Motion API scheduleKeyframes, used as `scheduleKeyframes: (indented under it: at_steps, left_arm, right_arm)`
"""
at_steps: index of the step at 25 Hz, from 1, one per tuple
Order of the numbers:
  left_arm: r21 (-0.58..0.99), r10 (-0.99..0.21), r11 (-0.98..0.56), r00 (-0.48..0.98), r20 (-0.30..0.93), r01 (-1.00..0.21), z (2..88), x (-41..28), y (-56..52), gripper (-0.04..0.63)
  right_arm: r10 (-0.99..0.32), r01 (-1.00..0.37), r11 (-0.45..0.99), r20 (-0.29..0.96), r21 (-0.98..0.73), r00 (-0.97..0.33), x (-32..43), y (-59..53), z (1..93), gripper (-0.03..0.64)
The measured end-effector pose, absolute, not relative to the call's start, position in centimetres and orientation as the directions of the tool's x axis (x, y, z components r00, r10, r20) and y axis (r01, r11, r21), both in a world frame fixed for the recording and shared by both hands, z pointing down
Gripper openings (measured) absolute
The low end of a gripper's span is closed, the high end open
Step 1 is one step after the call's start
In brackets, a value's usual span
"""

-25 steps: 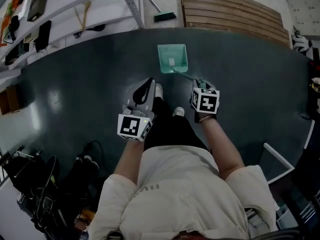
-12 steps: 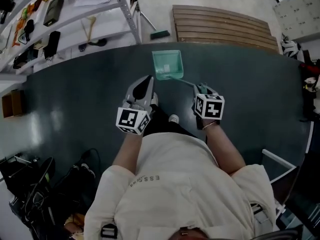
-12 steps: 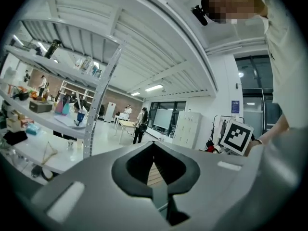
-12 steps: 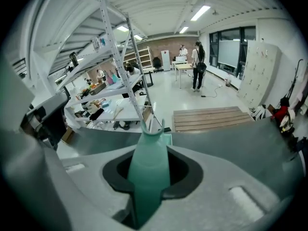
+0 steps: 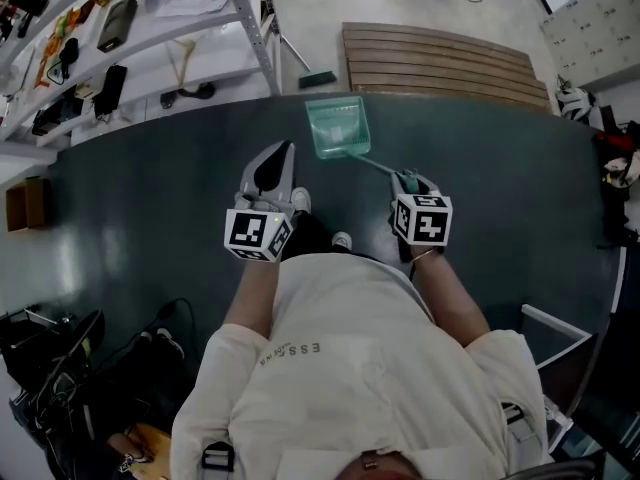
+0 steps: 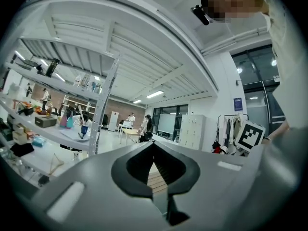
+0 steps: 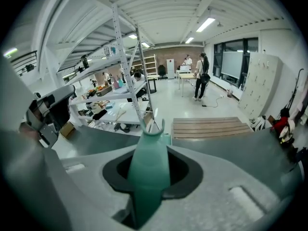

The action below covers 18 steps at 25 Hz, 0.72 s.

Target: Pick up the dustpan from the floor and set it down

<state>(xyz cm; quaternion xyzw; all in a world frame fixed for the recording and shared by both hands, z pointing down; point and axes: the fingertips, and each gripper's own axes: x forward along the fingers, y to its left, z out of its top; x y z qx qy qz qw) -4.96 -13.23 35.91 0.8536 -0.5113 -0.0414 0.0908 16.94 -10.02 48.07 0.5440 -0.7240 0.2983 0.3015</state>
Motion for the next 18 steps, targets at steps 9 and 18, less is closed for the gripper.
scheduleKeyframes:
  at_steps: [9, 18]
  left_arm:
    - [0.209, -0.881, -0.453, 0.471, 0.044, -0.867, 36.4, -4.9, -13.9, 0.014]
    - [0.243, -0.865, -0.456, 0.490, 0.104, -0.856, 39.8, -6.4, -18.4, 0.017]
  right_arm:
    - [-0.588, -0.970, 0.227, 0.781, -0.089, -0.209, 17.6, -10.7, 49.2, 0.075]
    - [-0.525, -0.964, 0.259, 0.827, -0.067, -0.199, 15.5, -15.7, 52.6, 0.074]
